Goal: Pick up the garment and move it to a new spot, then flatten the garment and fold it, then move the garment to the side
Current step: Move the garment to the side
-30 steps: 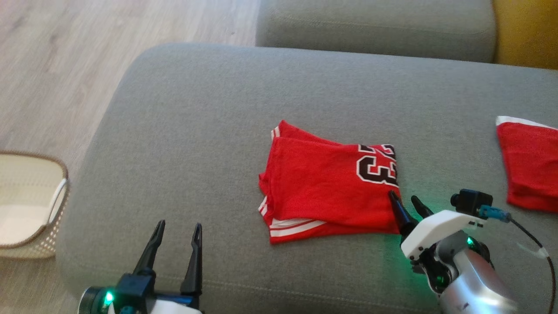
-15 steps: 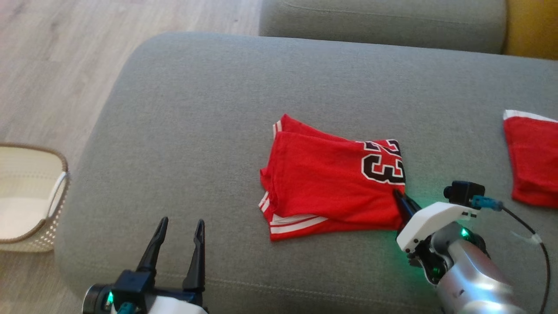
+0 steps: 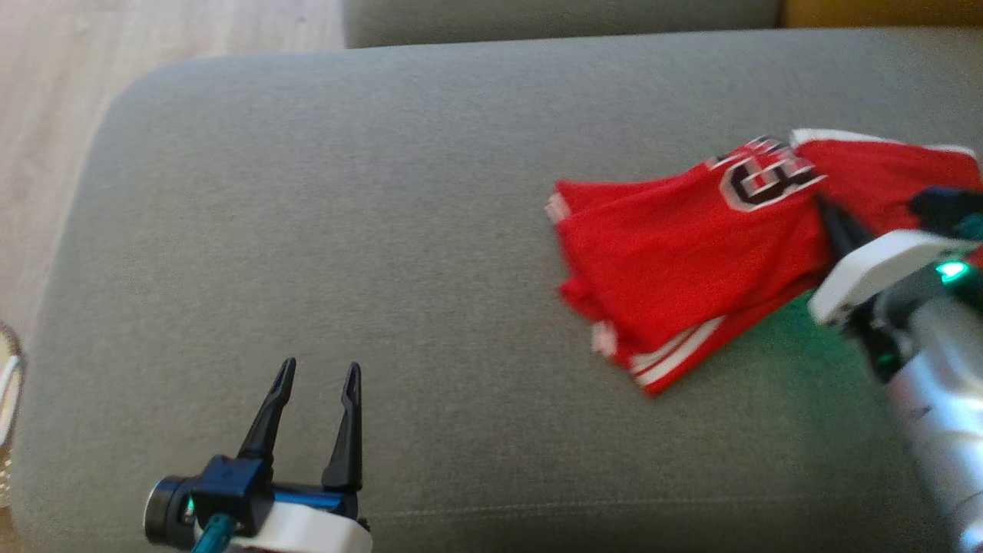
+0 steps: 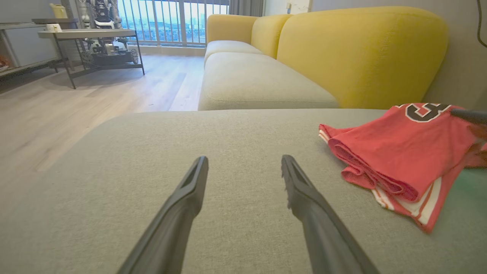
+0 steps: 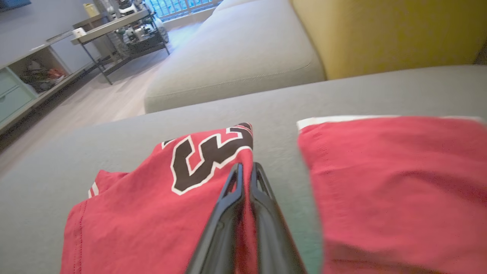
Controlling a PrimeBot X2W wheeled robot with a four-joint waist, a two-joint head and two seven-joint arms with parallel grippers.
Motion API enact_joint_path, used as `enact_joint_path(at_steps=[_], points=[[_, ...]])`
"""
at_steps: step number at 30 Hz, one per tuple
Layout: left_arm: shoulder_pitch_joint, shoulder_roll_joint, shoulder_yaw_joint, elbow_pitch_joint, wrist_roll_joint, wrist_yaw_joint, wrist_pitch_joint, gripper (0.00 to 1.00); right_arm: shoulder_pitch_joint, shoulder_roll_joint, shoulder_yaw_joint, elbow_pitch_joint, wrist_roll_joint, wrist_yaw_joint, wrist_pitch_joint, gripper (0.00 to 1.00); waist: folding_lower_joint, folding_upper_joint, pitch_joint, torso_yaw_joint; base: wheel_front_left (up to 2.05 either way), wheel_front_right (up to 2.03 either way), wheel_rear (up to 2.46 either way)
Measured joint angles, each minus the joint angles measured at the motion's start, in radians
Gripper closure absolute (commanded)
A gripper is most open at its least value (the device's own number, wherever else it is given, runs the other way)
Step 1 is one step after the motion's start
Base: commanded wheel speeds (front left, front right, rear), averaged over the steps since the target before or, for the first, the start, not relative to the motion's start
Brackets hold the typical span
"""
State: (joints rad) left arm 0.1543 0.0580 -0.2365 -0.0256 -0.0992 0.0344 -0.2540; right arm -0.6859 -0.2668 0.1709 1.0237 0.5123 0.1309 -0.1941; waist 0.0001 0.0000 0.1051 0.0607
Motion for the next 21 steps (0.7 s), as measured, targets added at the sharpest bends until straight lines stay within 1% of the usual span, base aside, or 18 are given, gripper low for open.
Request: enact_joint_path(at_steps=[5,7,11,16,17,18,21], points=[[-0.02,0.0,-0.002,0.0,0.002,-0.001,0.0,0.0,-0.06,-0.089,-0.07,-0.001,-0.058,0.0,-0.009,1.0,-0.0001,0.0,0.026,-0.047,0.0,0.0,0.0],[-0.03,0.0,-0.002,0.0,0.006,-0.01,0.0,0.0,-0.085,-0.115,-0.105,0.001,-0.085,0.0,-0.01,1.0,-0.0001,0.0,0.037,-0.059,0.0,0.0,0.0],[-0.043,-0.001,-0.002,0.001,0.018,-0.018,0.0,0.0,-0.137,-0.152,-0.194,0.019,-0.151,0.0,-0.023,1.0,0.0,0.0,0.059,-0.072,0.0,0.0,0.0],[-0.058,-0.001,-0.004,0.003,0.019,-0.024,0.0,0.0,-0.172,-0.186,-0.319,0.072,-0.254,0.0,-0.028,1.0,0.0,0.0,0.082,-0.067,0.0,0.0,0.0],[-0.064,-0.001,-0.004,0.003,0.019,-0.026,0.0,0.0,-0.175,-0.186,-0.349,0.085,-0.279,0.0,-0.028,0.63,-0.0001,0.0,0.086,-0.066,0.0,0.0,0.0],[-0.068,-0.001,-0.004,0.004,0.019,-0.026,0.0,0.0,-0.177,-0.186,-0.378,0.1,-0.305,0.0,-0.03,0.0,0.0,0.0,0.09,-0.064,0.0,0.0,0.0],[-0.079,-0.001,-0.003,0.01,0.018,-0.027,0.0,0.0,-0.177,-0.18,-0.449,0.115,-0.391,0.0,-0.035,0.0,0.0,0.0,0.095,-0.057,0.0,0.0,0.0]])
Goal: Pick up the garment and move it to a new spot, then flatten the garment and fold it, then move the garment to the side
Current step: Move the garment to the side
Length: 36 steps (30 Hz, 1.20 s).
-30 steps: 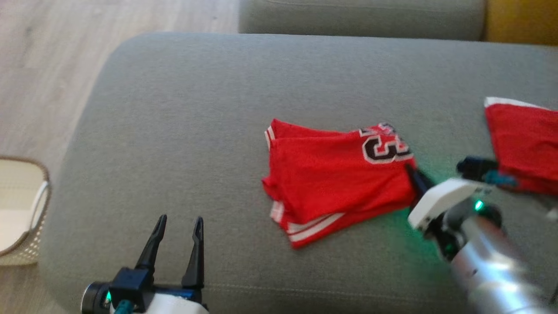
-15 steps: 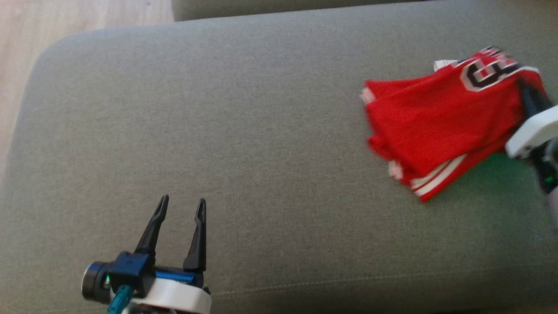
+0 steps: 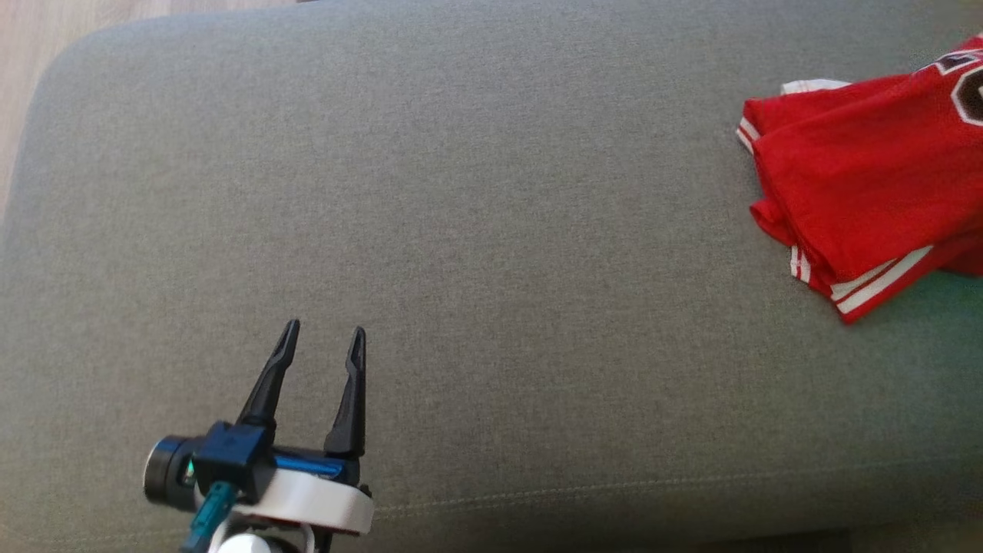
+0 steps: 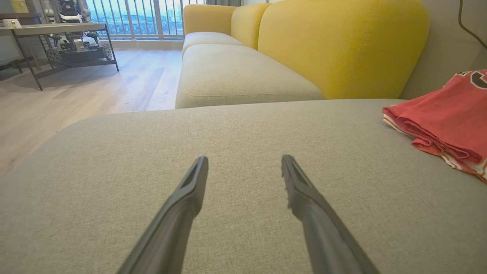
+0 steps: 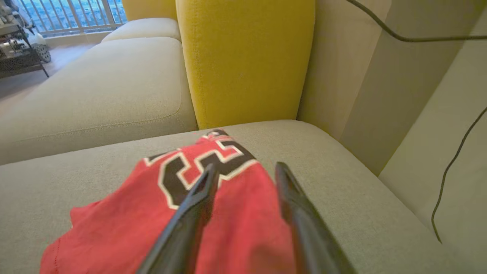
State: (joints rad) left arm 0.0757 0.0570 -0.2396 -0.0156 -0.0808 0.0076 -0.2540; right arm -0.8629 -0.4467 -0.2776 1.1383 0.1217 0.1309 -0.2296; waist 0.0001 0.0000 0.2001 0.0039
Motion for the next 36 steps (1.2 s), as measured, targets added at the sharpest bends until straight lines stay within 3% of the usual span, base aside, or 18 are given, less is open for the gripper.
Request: enact_joint_path(at_steps=[5,11,14,20,27,36], points=[[0.0,0.0,0.004,0.002,-0.001,0.007,0.0,0.0,0.009,0.076,-0.051,-0.094,-0.15,0.0,-0.01,0.0,0.0,0.0,-0.015,0.001,0.0,0.0,0.0],[0.002,-0.001,0.014,-0.011,-0.03,0.035,0.0,0.0,0.171,0.299,-0.027,-0.306,-0.23,0.0,-0.02,0.0,-0.0001,0.0,-0.063,0.006,0.0,0.0,0.0],[0.006,-0.001,0.018,-0.014,-0.05,0.053,0.0,0.0,0.308,0.374,0.012,-0.417,-0.23,0.0,-0.02,0.0,-0.0003,0.0,-0.092,0.009,0.0,0.0,0.0],[0.043,-0.001,0.028,-0.017,-0.098,0.081,0.0,0.0,0.529,0.389,0.106,-0.725,-0.191,0.0,-0.022,0.0,-0.0003,0.0,-0.148,0.022,0.0,0.0,0.0],[0.076,-0.001,0.028,-0.032,-0.12,0.081,0.0,0.0,0.756,0.394,0.184,-0.953,-0.091,0.0,-0.023,0.0,-0.0003,0.0,-0.202,0.037,0.0,0.0,0.0],[0.111,-0.001,0.037,-0.046,-0.093,0.081,0.0,0.0,0.92,0.399,0.237,-1.03,0.016,0.0,-0.023,0.0,-0.0003,0.0,-0.236,0.034,0.0,0.0,0.0]])
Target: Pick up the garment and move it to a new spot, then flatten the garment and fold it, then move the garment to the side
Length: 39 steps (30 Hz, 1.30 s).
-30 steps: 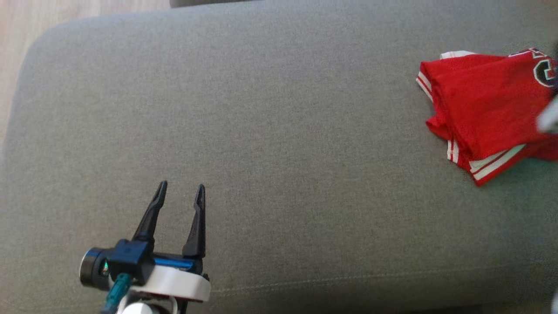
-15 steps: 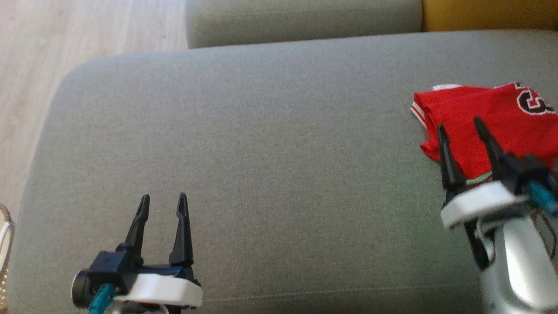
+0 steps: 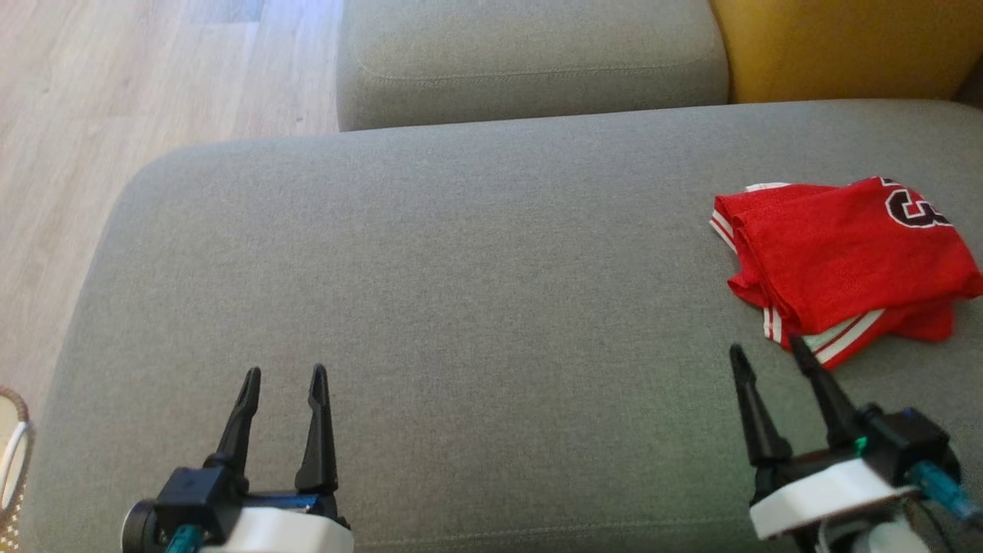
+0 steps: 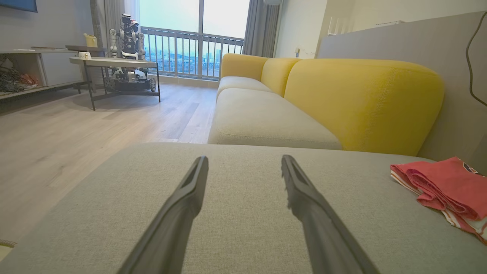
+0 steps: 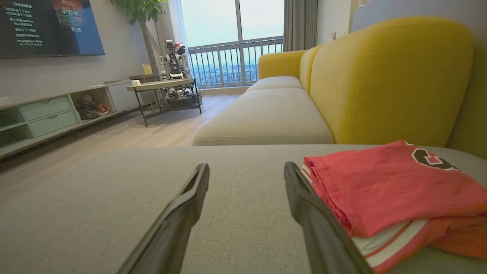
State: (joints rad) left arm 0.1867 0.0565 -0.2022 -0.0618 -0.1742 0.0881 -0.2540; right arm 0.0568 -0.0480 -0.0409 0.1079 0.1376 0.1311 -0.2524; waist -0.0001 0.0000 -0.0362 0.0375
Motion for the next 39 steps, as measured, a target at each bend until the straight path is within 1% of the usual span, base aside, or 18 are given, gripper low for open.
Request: enact_joint_path(at_steps=[4,18,19,25,34,39], points=[[0.007,0.0,0.003,0.002,0.006,0.0,0.0,0.0,0.027,0.001,0.018,0.001,0.006,0.0,0.0,0.0,0.0,0.0,-0.007,-0.004,0.0,0.0,0.0],[0.024,0.0,0.01,0.035,0.016,-0.002,0.0,0.0,0.033,0.001,0.017,0.002,0.015,0.0,0.0,0.0,0.0,0.0,-0.019,0.005,0.0,0.0,0.0],[0.024,0.0,0.01,0.038,0.017,-0.002,0.0,1.0,0.033,0.001,0.017,0.003,0.015,0.0,0.0,1.0,0.0001,0.0,-0.02,0.005,0.0,0.0,0.0],[0.06,0.0,0.003,0.116,0.011,-0.003,0.007,1.0,0.067,0.003,0.021,0.085,0.021,0.0,0.003,1.0,0.0001,0.0,-0.02,0.004,0.0,0.0,0.0],[0.053,0.002,0.008,0.128,-0.103,-0.011,0.025,1.0,0.074,0.003,0.02,0.088,0.13,0.0,0.025,1.0,0.0001,0.0,-0.016,0.001,0.0,0.0,0.0],[0.048,0.003,0.014,0.139,-0.165,-0.024,0.033,1.0,0.069,0.003,0.019,0.091,0.191,0.0,0.034,1.0,0.0001,0.0,-0.013,-0.001,0.0,0.0,0.0]])
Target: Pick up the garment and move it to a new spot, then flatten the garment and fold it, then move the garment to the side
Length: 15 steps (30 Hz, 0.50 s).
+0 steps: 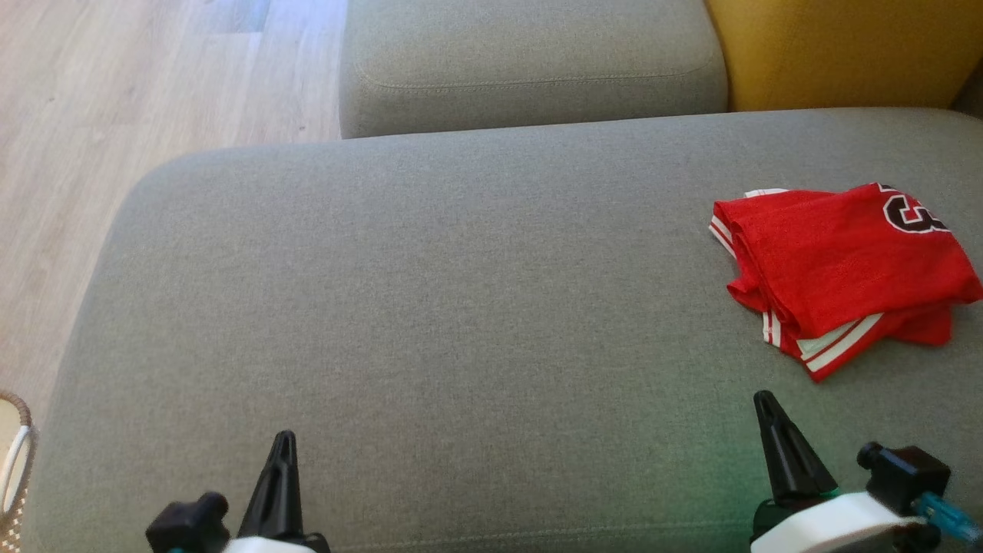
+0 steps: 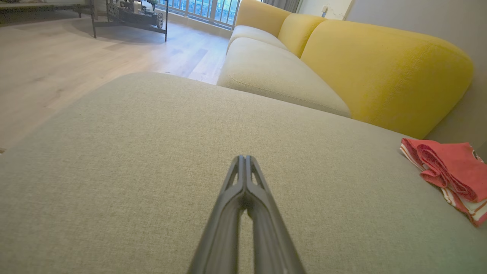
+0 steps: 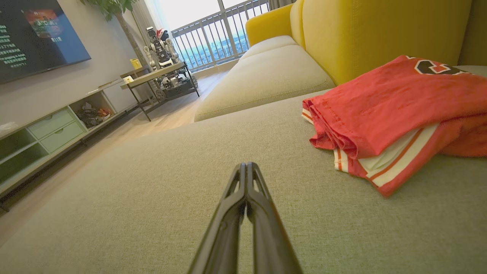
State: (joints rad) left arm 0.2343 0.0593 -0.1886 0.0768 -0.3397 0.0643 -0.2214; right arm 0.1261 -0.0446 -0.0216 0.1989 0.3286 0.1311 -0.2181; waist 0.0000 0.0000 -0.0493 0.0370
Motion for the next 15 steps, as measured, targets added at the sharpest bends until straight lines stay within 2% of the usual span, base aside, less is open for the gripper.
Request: enact_joint_path(at_steps=[15], points=[[-0.04,0.003,0.015,0.027,-0.17,-0.022,0.035,1.0,-0.016,0.0,-0.005,0.009,0.165,0.0,0.039,1.0,0.0,0.0,0.006,-0.005,0.0,0.0,0.0]])
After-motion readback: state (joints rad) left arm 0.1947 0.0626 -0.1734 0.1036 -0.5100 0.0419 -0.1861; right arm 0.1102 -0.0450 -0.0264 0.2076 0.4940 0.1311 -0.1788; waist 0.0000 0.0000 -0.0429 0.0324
